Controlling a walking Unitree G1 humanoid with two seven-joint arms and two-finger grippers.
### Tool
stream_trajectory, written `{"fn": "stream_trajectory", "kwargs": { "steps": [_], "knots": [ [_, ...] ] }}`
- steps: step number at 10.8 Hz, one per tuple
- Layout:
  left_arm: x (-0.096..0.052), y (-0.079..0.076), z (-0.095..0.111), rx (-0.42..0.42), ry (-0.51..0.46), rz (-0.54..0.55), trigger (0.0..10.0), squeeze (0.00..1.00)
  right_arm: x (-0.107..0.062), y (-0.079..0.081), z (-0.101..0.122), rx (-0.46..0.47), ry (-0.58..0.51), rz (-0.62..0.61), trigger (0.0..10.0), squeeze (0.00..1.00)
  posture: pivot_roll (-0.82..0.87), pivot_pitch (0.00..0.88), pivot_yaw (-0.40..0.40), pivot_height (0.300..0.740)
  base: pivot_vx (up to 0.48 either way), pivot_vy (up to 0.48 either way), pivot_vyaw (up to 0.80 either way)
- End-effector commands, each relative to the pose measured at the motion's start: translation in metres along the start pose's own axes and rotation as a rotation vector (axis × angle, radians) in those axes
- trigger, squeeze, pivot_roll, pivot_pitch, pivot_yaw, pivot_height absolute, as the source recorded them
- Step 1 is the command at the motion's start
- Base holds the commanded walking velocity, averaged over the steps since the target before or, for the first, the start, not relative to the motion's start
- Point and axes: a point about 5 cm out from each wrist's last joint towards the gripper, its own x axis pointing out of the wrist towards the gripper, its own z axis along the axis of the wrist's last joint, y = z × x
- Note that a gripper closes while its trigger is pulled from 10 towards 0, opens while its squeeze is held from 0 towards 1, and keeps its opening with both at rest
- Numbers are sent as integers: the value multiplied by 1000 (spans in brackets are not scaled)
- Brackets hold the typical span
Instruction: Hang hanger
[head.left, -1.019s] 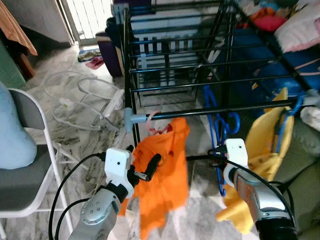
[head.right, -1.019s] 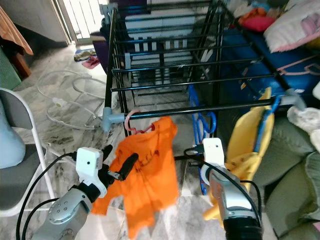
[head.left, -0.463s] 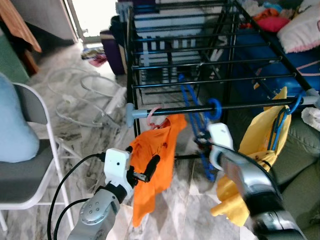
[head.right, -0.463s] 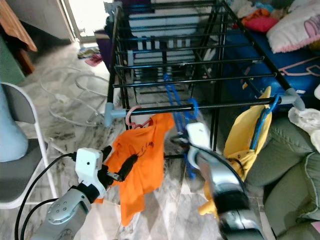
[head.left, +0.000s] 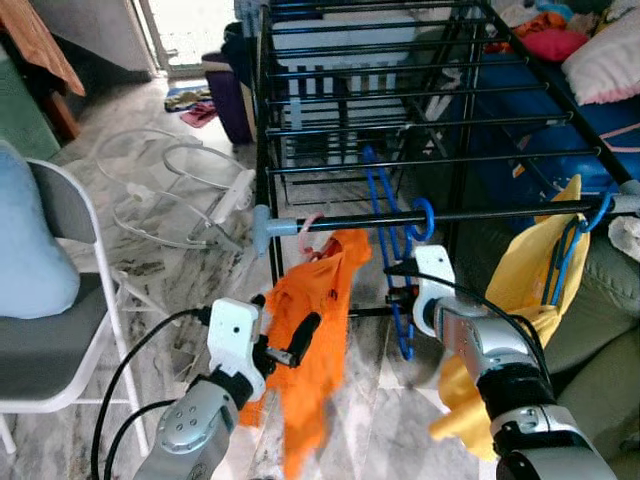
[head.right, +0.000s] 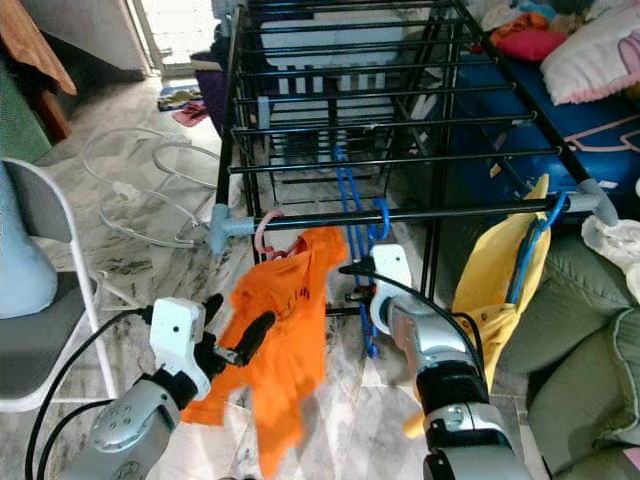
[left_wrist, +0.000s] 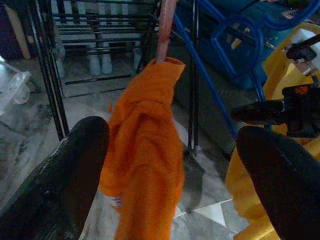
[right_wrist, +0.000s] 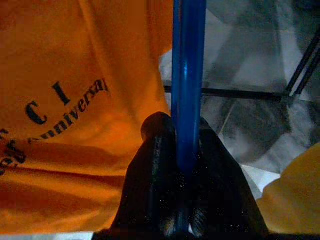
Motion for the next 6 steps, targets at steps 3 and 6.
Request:
{"fn": "stream_trajectory", "kwargs": {
  "steps": [3,6],
  "knots": [
    [-2,-2,0,13,17,-19,10000,0,-3,-9,-16,34,1,-29,10000,1000,-19,107,29,740,0,0,0],
    [-3,-2,0,21,28,-11,10000,0,-14,-10,6,-149,-168,-65,10000,1000,-20,112,28,740,0,0,0]
  ]
}}
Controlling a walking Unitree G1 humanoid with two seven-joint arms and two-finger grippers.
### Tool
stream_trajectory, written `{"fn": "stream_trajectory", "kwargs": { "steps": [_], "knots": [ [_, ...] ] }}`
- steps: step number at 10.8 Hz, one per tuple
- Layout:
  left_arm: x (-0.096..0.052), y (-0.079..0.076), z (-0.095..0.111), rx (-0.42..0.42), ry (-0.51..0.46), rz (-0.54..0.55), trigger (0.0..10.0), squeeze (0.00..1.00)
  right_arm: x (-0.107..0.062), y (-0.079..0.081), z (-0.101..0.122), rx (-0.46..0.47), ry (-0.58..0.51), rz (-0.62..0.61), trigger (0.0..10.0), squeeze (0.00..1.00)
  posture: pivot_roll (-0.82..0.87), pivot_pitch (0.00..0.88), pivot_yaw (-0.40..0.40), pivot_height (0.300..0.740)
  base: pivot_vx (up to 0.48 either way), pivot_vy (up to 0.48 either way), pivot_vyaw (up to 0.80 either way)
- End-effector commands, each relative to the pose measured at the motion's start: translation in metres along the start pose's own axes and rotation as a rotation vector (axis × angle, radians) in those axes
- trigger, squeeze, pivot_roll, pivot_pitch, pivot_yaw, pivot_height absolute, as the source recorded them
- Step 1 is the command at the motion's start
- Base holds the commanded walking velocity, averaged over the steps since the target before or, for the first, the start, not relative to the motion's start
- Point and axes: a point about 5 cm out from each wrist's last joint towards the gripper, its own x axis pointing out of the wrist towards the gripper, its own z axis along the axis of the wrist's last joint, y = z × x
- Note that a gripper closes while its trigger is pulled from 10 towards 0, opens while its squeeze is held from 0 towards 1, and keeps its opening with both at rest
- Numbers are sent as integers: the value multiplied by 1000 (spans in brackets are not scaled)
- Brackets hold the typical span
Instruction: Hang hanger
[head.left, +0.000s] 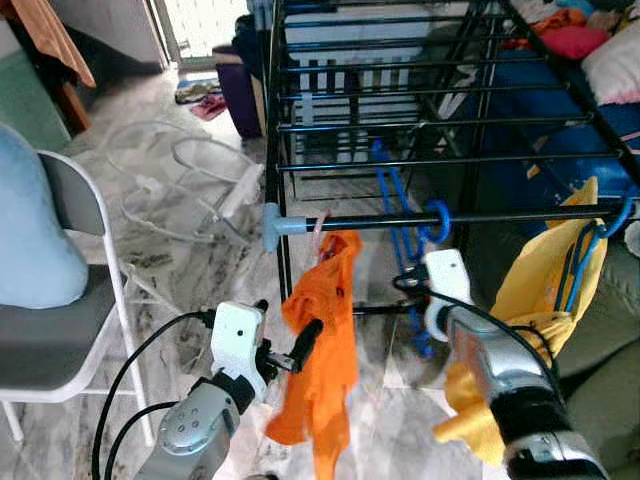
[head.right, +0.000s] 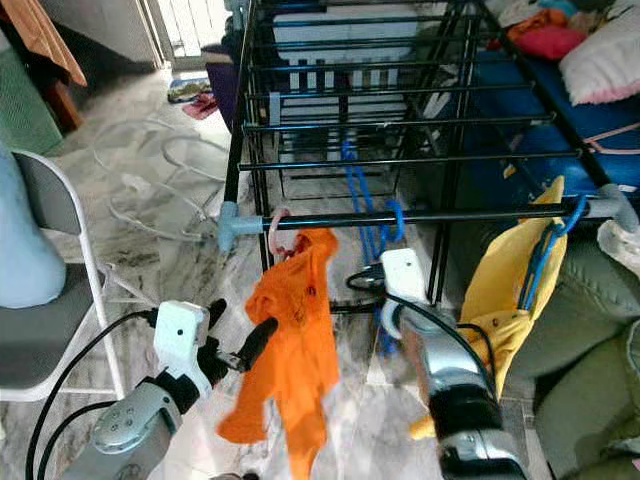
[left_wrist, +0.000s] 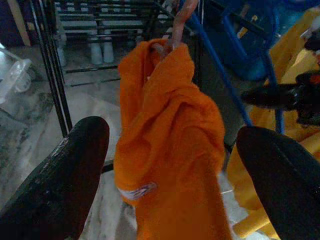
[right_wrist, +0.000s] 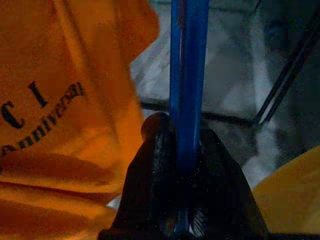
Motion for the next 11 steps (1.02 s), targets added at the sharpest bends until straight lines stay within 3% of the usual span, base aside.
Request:
{"fn": "stream_trajectory", "kwargs": {
  "steps": [1,4,5,6,7,11],
  "knots": [
    [-3,2,3,24,-4,21,10000,0,-3,-1,11,-20,-59,-14,10000,1000,-17,113,25,740,0,0,0],
    [-1,3,2,31,4,27,10000,0,-11,6,3,-60,-48,-10,10000,1000,-21,104,20,740,0,0,0],
    [1,3,1,32,8,23,10000,0,-10,4,-3,15,4,-27,10000,1000,-21,100,19,740,0,0,0],
    [1,3,1,33,12,22,10000,0,-10,3,-7,55,33,-42,10000,369,-20,99,19,740,0,0,0],
    [1,3,1,36,17,22,10000,0,-9,2,-8,60,41,-50,10000,0,-17,95,18,740,0,0,0],
    [1,3,0,37,28,18,10000,0,-8,-1,-3,89,45,-51,10000,0,-17,95,19,740,0,0,0]
  ]
}}
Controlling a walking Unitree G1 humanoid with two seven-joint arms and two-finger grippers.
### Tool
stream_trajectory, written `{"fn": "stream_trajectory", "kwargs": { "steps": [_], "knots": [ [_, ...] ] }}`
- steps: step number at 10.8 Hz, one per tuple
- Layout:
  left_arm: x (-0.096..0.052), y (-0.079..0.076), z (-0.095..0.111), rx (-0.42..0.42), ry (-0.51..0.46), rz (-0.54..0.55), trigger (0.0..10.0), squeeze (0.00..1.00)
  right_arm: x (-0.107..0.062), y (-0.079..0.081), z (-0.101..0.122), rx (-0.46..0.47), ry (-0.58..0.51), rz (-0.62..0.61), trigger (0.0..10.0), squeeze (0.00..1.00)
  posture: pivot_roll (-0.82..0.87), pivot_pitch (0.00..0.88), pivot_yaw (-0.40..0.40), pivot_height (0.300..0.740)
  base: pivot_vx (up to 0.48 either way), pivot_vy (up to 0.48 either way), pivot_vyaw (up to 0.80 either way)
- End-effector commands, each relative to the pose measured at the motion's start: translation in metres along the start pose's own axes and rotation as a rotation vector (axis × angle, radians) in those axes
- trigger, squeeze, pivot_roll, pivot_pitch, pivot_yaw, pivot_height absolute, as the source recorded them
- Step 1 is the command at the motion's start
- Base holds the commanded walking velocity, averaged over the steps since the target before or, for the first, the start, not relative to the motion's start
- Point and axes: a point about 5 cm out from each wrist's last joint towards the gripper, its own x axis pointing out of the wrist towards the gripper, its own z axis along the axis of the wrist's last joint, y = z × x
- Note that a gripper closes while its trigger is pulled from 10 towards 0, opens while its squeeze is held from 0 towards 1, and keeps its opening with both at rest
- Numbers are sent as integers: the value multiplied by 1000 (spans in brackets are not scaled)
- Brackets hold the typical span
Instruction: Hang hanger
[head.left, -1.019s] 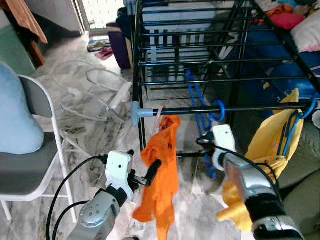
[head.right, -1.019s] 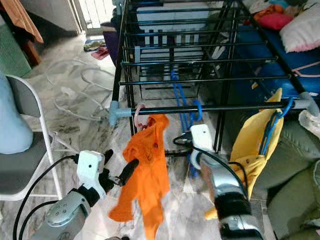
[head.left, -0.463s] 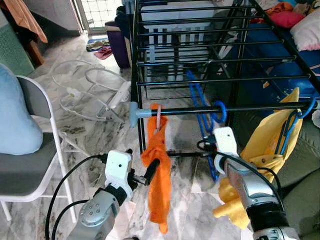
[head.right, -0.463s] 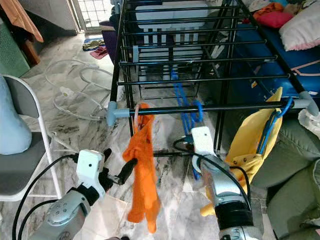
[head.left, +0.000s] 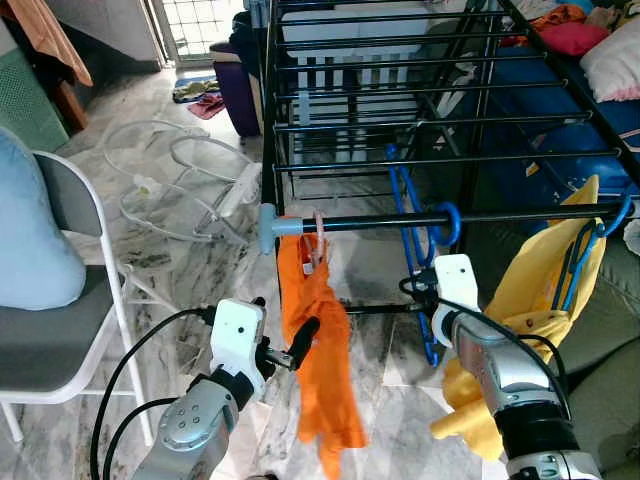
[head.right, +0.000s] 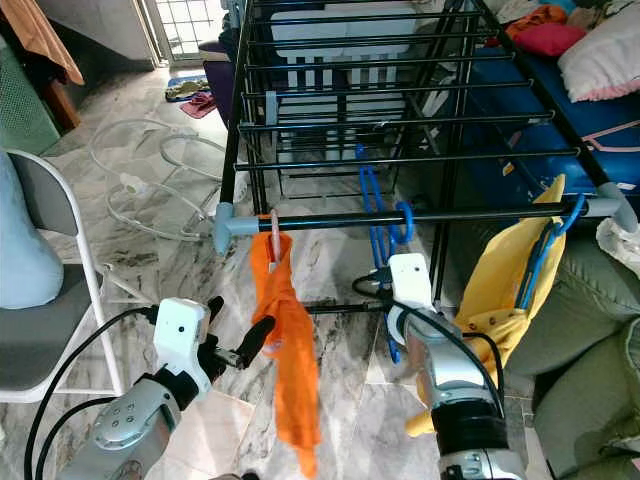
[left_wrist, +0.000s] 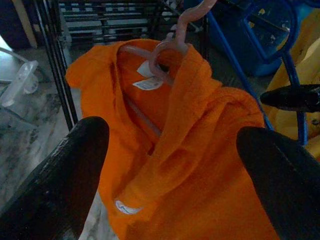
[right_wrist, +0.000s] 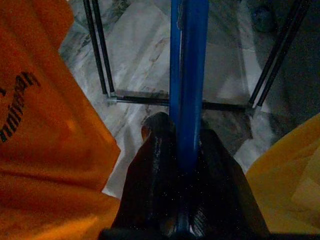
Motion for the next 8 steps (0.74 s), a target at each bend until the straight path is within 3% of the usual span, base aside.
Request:
{"fn": "stream_trajectory", "kwargs": {
  "steps": [1,4,7,8],
  "knots": [
    [-1,1,-3,13,25,1,10000,0,1,0,4,19,2,0,10000,0,-18,96,22,740,0,0,0],
    [-1,0,-4,14,40,-11,10000,0,-4,-3,-4,69,53,-10,10000,0,-20,96,24,740,0,0,0],
    [-1,0,-5,13,49,-21,10000,0,-9,-9,-10,59,76,-47,10000,0,-25,100,28,740,0,0,0],
    [0,0,-5,13,52,-24,10000,0,-10,-8,-12,65,81,-45,10000,122,-28,99,29,740,0,0,0]
  ]
}}
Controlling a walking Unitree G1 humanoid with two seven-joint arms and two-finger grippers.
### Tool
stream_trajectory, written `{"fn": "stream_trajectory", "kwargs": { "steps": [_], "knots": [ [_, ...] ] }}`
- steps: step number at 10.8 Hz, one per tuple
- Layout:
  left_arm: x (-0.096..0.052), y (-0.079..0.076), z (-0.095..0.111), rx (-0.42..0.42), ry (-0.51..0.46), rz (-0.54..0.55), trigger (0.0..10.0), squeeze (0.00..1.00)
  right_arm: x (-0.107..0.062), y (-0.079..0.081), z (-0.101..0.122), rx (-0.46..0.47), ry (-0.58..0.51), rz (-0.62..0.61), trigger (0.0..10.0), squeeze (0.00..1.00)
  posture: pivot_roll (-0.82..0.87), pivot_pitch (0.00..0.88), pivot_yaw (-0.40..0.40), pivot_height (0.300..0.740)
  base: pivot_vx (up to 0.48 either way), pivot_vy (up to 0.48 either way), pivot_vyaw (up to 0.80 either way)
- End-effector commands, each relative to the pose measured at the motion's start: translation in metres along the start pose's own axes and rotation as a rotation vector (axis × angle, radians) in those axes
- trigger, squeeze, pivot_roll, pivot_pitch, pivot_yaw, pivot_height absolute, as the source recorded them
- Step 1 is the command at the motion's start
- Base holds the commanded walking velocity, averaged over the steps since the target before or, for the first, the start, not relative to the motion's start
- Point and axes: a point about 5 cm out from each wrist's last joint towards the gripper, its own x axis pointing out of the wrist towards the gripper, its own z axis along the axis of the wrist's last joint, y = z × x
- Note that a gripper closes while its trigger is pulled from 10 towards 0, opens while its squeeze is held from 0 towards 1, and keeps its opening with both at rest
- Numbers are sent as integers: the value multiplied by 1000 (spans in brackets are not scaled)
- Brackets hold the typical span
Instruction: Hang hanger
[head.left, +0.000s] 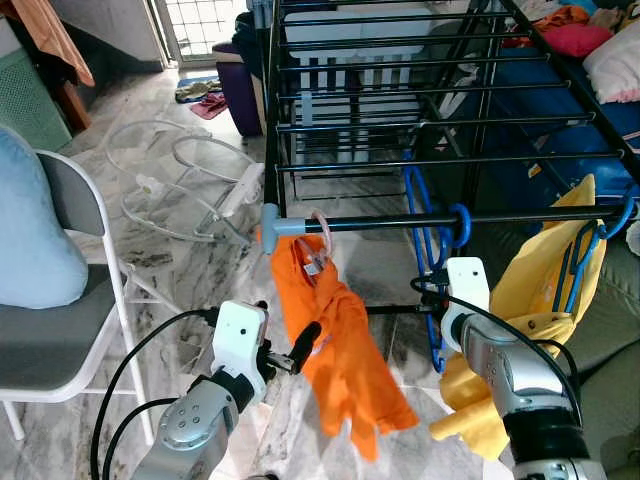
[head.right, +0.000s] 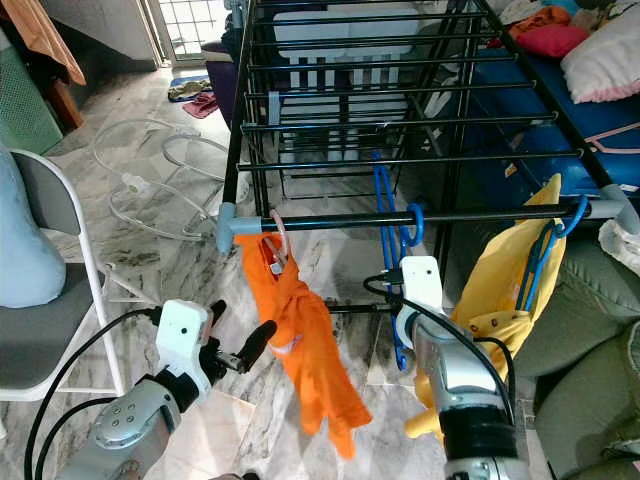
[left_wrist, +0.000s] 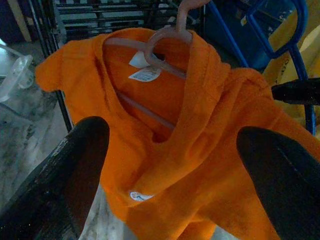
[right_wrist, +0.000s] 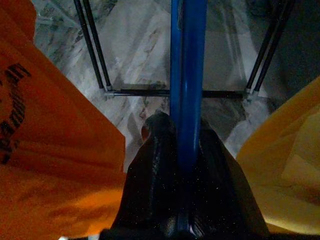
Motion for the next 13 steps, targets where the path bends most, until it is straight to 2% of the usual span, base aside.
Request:
{"fn": "stream_trajectory", "kwargs": {
  "steps": [1,3,4,5,6,10,12,13],
  "knots": [
    [0,0,-3,8,24,-2,10000,0,-1,-3,-10,21,39,-19,10000,1000,-28,99,29,740,0,0,0],
    [0,0,-3,7,26,-2,10000,0,-2,-7,-9,22,17,-49,10000,1000,-29,100,28,740,0,0,0],
    [0,1,-2,8,17,3,10000,0,-3,-9,-5,-15,-34,-68,10000,1000,-30,101,30,740,0,0,0],
    [0,1,-2,6,16,6,10000,0,-2,-8,-7,-33,-47,-61,10000,463,-29,102,31,740,0,0,0],
    [0,1,-2,4,17,9,10000,0,-2,-9,-12,-51,-38,-72,10000,0,-27,102,30,740,0,0,0],
    [0,2,-3,8,22,7,10000,0,0,-10,-15,-56,-51,-81,10000,0,-28,102,32,740,0,0,0],
    [0,2,-3,7,23,11,10000,0,0,-10,-11,-60,-118,-86,10000,0,-25,102,34,740,0,0,0],
    [0,4,-3,3,20,21,10000,0,-1,-12,-10,-102,-177,-109,10000,0,-25,101,34,740,0,0,0]
  ]
}}
